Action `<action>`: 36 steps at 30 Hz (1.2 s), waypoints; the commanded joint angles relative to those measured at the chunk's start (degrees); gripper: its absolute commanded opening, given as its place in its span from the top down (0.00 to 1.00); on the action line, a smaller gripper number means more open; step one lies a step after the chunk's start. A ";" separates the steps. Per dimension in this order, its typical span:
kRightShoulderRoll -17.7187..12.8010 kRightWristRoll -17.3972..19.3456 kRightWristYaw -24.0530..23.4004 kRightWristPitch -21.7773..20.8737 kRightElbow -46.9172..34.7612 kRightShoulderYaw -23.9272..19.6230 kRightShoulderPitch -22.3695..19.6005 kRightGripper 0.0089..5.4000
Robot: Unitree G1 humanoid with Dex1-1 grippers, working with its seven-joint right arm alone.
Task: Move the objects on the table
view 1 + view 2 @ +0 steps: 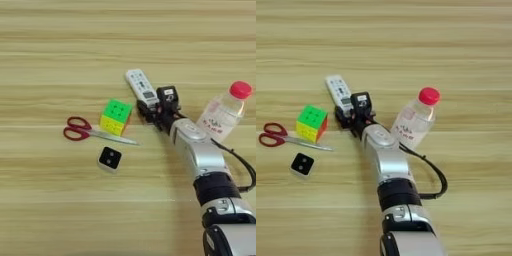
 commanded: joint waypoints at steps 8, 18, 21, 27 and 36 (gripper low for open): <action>0.60 3.09 4.64 -10.43 -13.24 1.16 -0.86 0.46; -7.64 9.67 29.20 -10.98 -35.78 12.67 9.01 0.46; -11.42 12.99 34.81 -6.93 -40.96 13.74 11.14 0.46; -22.68 14.16 47.58 -1.10 -46.48 17.51 15.97 0.46; -35.45 6.90 57.31 -7.57 -40.51 17.02 21.34 0.46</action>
